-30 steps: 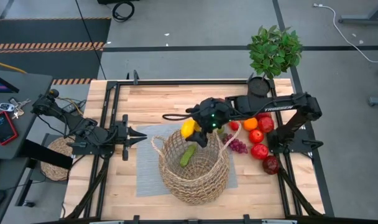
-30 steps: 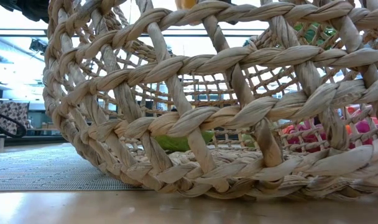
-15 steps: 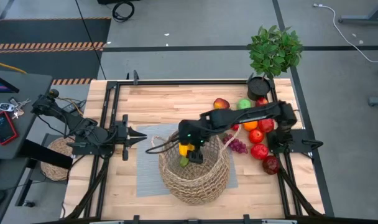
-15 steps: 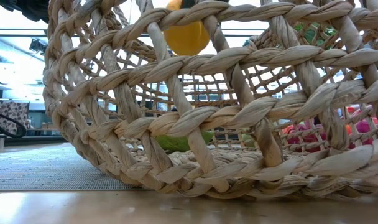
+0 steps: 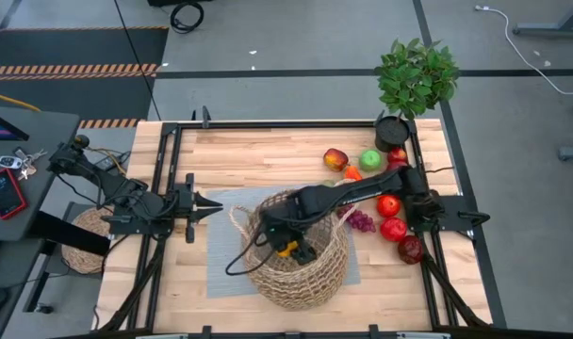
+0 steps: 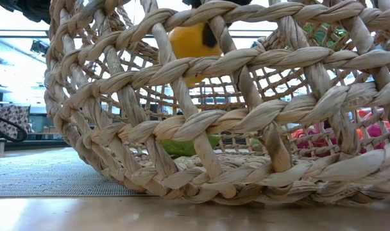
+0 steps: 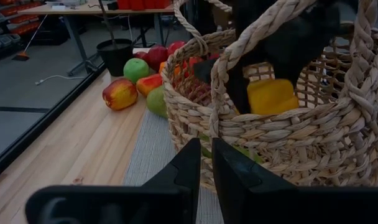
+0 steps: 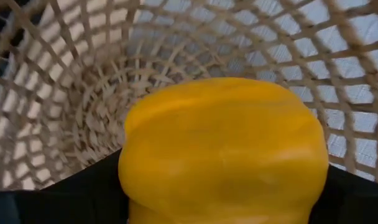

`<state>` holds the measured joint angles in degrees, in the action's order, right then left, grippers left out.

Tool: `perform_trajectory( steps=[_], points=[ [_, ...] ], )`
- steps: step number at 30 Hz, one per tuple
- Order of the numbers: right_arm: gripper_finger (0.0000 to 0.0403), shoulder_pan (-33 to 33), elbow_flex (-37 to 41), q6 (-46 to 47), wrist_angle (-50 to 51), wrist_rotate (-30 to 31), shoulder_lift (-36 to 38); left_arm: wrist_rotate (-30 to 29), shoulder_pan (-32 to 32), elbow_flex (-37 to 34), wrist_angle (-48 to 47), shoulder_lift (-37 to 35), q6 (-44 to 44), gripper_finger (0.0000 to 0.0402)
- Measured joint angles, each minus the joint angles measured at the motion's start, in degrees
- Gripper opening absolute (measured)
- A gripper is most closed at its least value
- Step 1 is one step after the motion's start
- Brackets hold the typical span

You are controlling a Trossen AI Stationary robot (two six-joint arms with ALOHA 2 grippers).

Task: Build produce basket
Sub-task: Put the bell pepper into the basket

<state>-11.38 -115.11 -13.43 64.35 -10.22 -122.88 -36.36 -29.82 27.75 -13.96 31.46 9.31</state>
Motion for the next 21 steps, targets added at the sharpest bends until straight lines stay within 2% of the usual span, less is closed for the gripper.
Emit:
perform_trajectory(
  steps=[13,21],
  points=[
    [0.0331,-1.71,0.76,-9.12,-0.05,-0.37,-1.83,0.0,0.02,0.0,0.02,0.0,-0.01,0.0048],
    [0.0331,-2.72,3.44,-8.89,0.3,-0.37,-1.8,0.02,0.0,0.0,0.0,0.02,0.01,0.0048]
  ],
)
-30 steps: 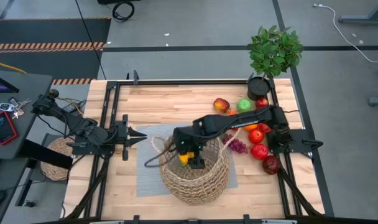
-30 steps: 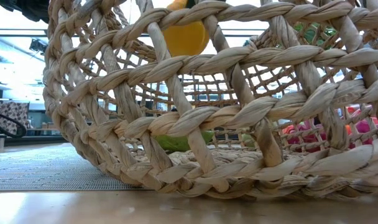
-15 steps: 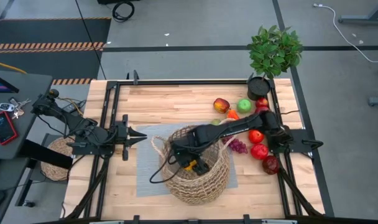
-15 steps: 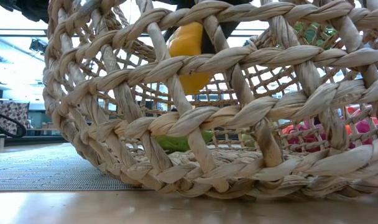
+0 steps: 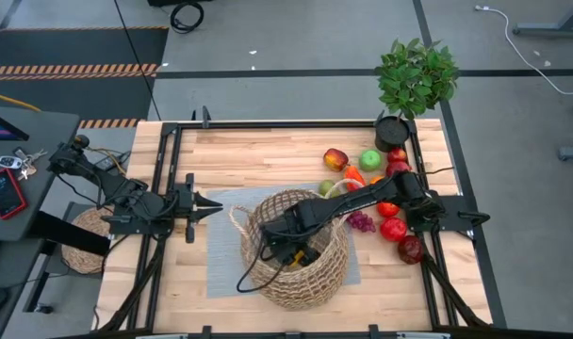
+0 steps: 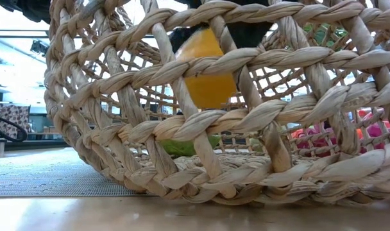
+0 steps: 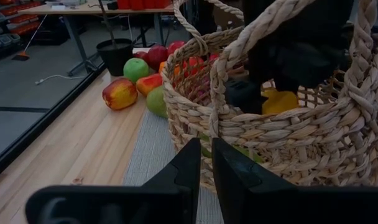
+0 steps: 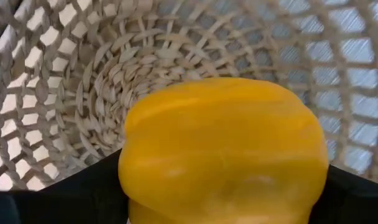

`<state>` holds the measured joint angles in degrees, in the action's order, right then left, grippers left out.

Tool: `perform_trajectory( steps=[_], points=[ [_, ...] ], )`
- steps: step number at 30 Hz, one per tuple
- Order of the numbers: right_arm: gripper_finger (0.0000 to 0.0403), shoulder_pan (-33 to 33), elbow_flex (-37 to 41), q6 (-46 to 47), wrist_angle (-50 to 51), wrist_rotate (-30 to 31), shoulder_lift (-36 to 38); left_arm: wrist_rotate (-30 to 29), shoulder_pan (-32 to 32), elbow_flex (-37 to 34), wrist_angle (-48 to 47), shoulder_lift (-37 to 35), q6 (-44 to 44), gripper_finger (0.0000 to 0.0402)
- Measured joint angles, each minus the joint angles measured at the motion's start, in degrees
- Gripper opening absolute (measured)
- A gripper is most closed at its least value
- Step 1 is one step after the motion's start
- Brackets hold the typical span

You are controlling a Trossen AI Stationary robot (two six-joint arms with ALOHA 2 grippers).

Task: Build produce basket
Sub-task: Put the bell pepper into the basket, then put the mango into the basket

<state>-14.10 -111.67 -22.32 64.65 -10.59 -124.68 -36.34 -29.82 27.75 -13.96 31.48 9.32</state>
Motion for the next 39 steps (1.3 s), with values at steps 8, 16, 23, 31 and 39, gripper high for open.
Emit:
perform_trajectory(
  steps=[8,16,23,31,39],
  points=[
    [0.0376,-0.47,1.5,4.02,-0.06,0.67,0.0,0.0,0.02,0.0,0.0,-0.02,0.0,0.0048],
    [0.0386,-0.43,0.72,4.62,1.11,1.05,0.0,-0.02,0.01,0.0,0.0,-0.01,0.0,0.0048],
    [0.0375,-0.4,-7.39,4.16,9.61,6.79,0.0,-0.02,0.0,0.0,0.0,0.0,0.0,0.0048],
    [0.0373,0.3,-19.16,4.12,16.82,18.37,0.0,-0.02,0.02,0.0,0.0,0.0,0.0,0.0048],
    [0.0373,3.04,-21.39,7.1,23.49,38.71,5.46,-0.02,0.0,0.02,-0.02,0.0,0.0,0.0048]
  ],
)
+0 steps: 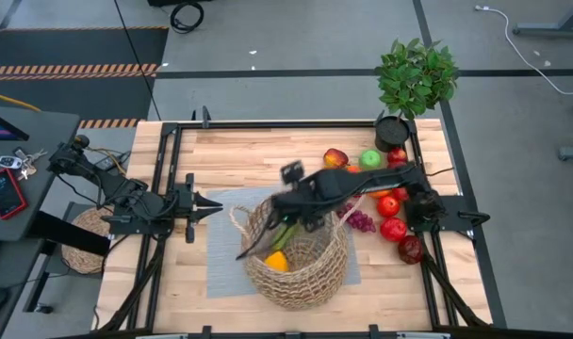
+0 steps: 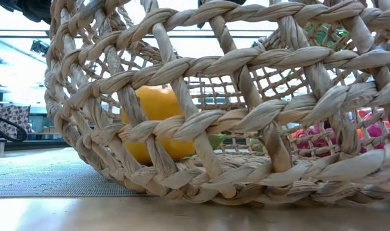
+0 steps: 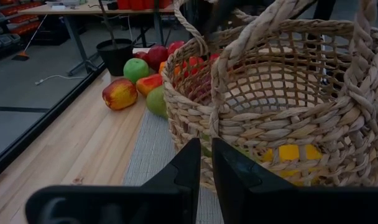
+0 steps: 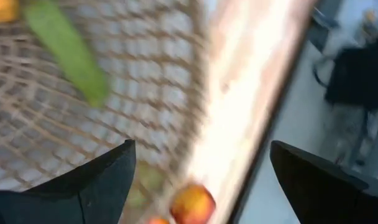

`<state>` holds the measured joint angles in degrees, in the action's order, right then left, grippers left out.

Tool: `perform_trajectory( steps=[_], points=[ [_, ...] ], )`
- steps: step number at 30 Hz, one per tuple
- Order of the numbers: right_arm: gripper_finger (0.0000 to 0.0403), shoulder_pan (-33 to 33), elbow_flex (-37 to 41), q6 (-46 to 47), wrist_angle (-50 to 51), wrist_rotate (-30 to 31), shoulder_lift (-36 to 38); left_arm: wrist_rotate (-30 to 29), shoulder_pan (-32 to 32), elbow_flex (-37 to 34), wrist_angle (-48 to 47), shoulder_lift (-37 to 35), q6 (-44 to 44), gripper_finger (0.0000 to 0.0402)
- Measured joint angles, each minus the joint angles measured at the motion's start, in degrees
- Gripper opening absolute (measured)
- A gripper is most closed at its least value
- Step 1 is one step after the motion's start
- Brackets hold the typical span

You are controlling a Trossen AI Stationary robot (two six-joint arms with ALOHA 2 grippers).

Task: Build produce basket
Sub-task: Put the mango into the basket

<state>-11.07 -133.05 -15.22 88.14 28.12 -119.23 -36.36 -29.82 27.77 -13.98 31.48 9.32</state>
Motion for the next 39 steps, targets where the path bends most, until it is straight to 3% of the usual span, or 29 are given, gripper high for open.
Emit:
perform_trajectory(
  steps=[10,16,23,31,39],
  points=[
    [0.0373,7.38,0.32,10.42,1.86,-5.15,13.22,0.0,0.0,0.0,0.0,-0.02,0.0,0.0048],
    [0.0373,9.83,6.17,14.57,1.9,-5.29,23.23,0.01,0.01,0.0,0.01,0.0,0.0,0.0048],
    [0.0373,12.08,23.77,22.77,0.91,-5.5,36.54,0.0,0.02,0.0,0.02,0.0,0.0,0.0048],
    [0.0373,12.59,48.17,28.85,-7.99,-6.59,50.79,0.0,0.01,0.0,0.01,0.0,0.0,0.0048],
    [0.0373,16.62,65.12,35.88,-15.1,-9.15,57.15,0.0,0.0,0.0,0.02,0.0,0.0,0.0048]
  ],
)
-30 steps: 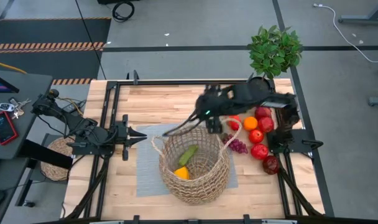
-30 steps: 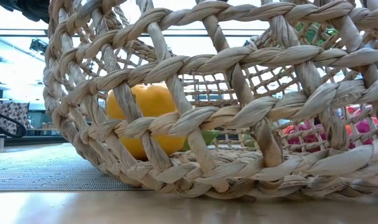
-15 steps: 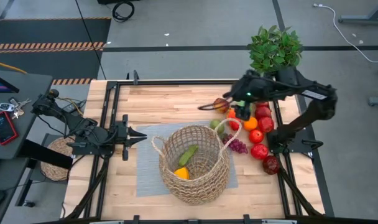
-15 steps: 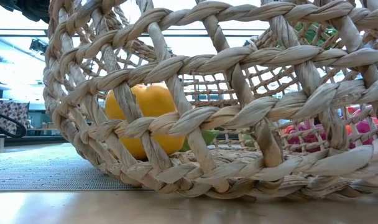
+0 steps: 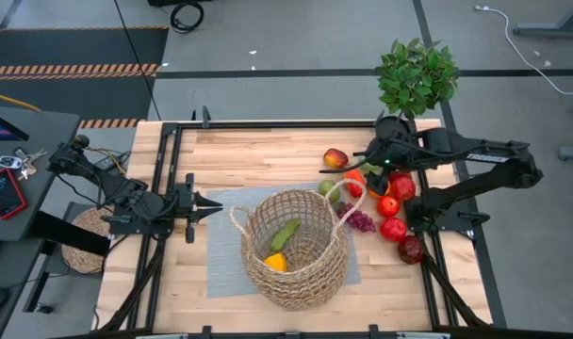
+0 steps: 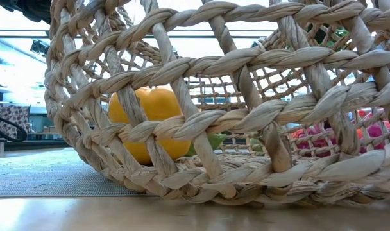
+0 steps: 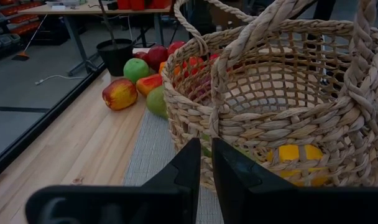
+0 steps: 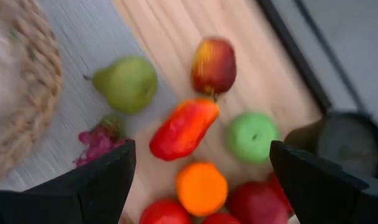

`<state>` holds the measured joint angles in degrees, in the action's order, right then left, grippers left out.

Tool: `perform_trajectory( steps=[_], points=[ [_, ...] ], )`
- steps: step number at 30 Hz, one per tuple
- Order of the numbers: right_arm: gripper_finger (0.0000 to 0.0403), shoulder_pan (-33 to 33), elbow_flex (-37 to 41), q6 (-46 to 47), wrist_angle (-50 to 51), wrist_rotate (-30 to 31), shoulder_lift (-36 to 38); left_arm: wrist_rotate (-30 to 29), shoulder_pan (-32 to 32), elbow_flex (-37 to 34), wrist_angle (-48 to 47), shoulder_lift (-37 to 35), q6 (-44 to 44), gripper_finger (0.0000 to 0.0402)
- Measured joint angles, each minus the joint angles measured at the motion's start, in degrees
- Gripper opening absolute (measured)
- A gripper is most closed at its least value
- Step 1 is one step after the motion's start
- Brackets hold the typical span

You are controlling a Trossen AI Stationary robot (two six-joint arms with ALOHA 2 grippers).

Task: Build produce basket
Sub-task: Put the mango into the basket

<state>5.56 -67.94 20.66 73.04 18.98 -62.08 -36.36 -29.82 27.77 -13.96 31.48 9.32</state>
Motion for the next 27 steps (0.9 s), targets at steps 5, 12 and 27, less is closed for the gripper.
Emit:
perform_trajectory(
  steps=[5,12,27],
  points=[
    [0.0373,5.78,7.78,-0.85,-4.98,-4.51,0.02,0.0,0.02,0.0,-0.02,-0.02,0.0,0.0048],
    [0.0373,15.99,16.75,-6.76,-14.39,-13.03,-0.38,0.01,0.01,0.0,-0.01,0.0,0.0,0.0048],
    [0.0373,21.73,20.6,-6.67,-20.91,-19.48,-2.52,0.0,0.0,0.02,0.0,0.0,0.0,0.0048]
  ],
)
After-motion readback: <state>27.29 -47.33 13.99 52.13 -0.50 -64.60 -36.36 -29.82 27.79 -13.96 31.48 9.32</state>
